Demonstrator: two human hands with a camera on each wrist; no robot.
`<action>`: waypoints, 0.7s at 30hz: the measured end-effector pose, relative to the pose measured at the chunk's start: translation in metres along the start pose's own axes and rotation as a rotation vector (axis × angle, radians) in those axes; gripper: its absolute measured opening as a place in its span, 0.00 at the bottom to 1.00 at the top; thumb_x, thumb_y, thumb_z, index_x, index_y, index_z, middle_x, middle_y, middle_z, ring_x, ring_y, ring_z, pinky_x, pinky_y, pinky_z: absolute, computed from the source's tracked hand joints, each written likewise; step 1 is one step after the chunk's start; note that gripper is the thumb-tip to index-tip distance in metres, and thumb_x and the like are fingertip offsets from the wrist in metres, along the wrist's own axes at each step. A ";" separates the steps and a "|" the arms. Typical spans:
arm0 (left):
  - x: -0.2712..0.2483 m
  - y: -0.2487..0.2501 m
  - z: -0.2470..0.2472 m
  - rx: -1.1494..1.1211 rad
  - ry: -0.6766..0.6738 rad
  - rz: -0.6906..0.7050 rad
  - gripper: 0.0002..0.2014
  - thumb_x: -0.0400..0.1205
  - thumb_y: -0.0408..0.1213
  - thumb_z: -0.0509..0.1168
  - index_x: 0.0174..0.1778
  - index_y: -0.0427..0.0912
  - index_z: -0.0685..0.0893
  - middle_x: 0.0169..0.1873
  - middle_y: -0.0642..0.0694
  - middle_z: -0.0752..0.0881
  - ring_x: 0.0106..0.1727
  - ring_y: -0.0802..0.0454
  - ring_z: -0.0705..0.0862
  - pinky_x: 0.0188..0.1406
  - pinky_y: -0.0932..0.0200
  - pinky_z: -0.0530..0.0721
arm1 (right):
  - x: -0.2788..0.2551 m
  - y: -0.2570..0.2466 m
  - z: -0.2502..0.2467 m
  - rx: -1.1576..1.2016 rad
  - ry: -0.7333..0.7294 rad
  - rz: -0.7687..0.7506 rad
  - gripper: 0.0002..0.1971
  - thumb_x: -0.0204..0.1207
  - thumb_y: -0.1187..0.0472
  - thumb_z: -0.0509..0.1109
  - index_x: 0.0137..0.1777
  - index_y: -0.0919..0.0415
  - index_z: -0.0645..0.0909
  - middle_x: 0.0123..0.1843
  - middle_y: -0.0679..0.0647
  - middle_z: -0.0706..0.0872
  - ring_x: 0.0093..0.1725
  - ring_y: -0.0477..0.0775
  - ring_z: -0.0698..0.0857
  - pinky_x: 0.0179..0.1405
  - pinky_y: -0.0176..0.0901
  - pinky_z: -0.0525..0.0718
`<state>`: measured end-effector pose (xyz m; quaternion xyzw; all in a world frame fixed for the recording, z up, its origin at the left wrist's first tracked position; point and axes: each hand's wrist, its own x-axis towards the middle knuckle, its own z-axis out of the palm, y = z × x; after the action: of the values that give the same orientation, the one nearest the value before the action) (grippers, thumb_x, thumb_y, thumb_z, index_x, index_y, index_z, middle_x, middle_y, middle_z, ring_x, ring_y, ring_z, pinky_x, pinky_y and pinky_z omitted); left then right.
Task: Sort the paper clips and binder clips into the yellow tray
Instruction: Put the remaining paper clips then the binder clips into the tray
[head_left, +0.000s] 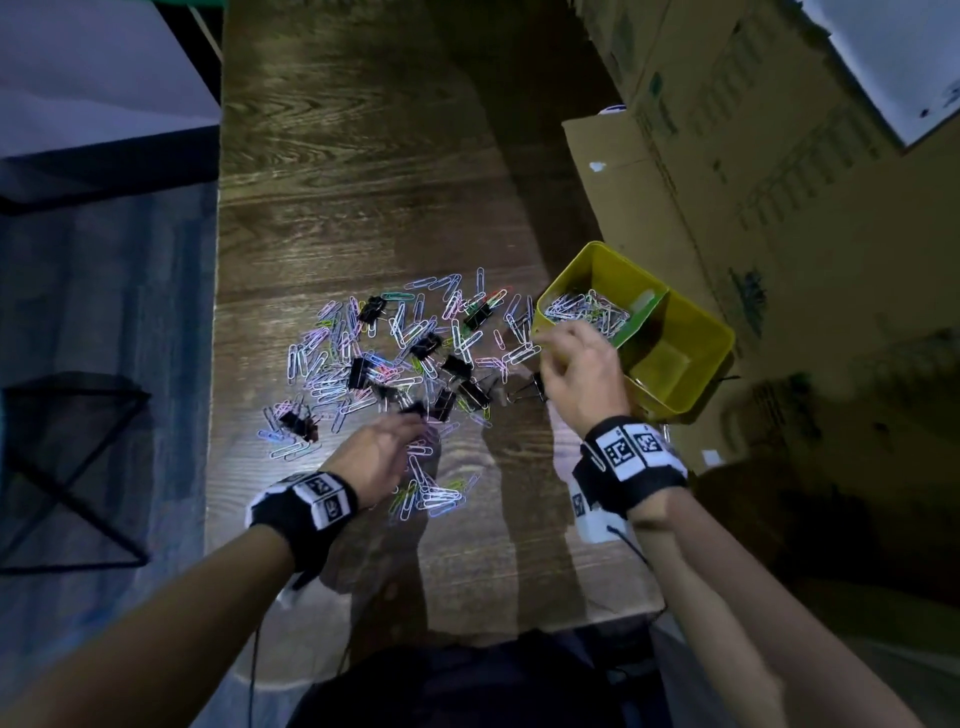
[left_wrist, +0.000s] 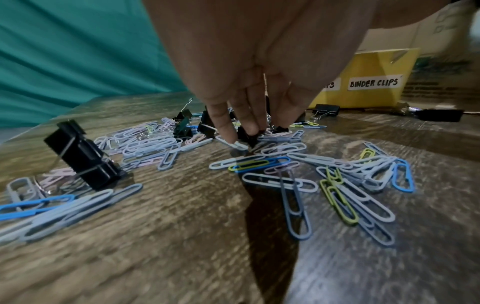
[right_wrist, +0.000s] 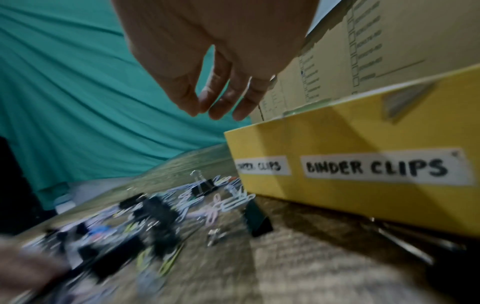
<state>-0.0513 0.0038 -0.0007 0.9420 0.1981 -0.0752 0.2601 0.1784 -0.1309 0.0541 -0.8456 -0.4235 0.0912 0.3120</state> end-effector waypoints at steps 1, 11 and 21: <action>0.001 -0.001 0.000 0.022 0.002 -0.015 0.22 0.76 0.24 0.61 0.66 0.40 0.80 0.68 0.41 0.79 0.67 0.45 0.79 0.68 0.54 0.72 | -0.009 -0.004 0.005 0.029 -0.080 -0.014 0.11 0.76 0.68 0.68 0.55 0.58 0.87 0.53 0.54 0.84 0.51 0.49 0.81 0.57 0.42 0.80; -0.039 -0.005 0.031 0.175 -0.159 -0.013 0.27 0.71 0.34 0.64 0.69 0.46 0.72 0.67 0.43 0.76 0.64 0.40 0.76 0.55 0.44 0.82 | -0.106 -0.026 0.085 -0.326 -0.753 -0.106 0.42 0.71 0.42 0.71 0.80 0.53 0.57 0.75 0.57 0.63 0.74 0.60 0.63 0.71 0.57 0.67; -0.060 0.007 0.024 0.137 -0.153 -0.342 0.38 0.70 0.53 0.69 0.76 0.51 0.64 0.68 0.40 0.70 0.60 0.38 0.72 0.59 0.43 0.79 | -0.115 -0.040 0.102 -0.294 -0.656 -0.033 0.46 0.69 0.44 0.75 0.80 0.58 0.54 0.74 0.61 0.63 0.73 0.61 0.62 0.72 0.53 0.69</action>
<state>-0.1037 -0.0337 -0.0032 0.9017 0.3293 -0.2028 0.1930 0.0376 -0.1556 -0.0152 -0.8003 -0.5231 0.2909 0.0360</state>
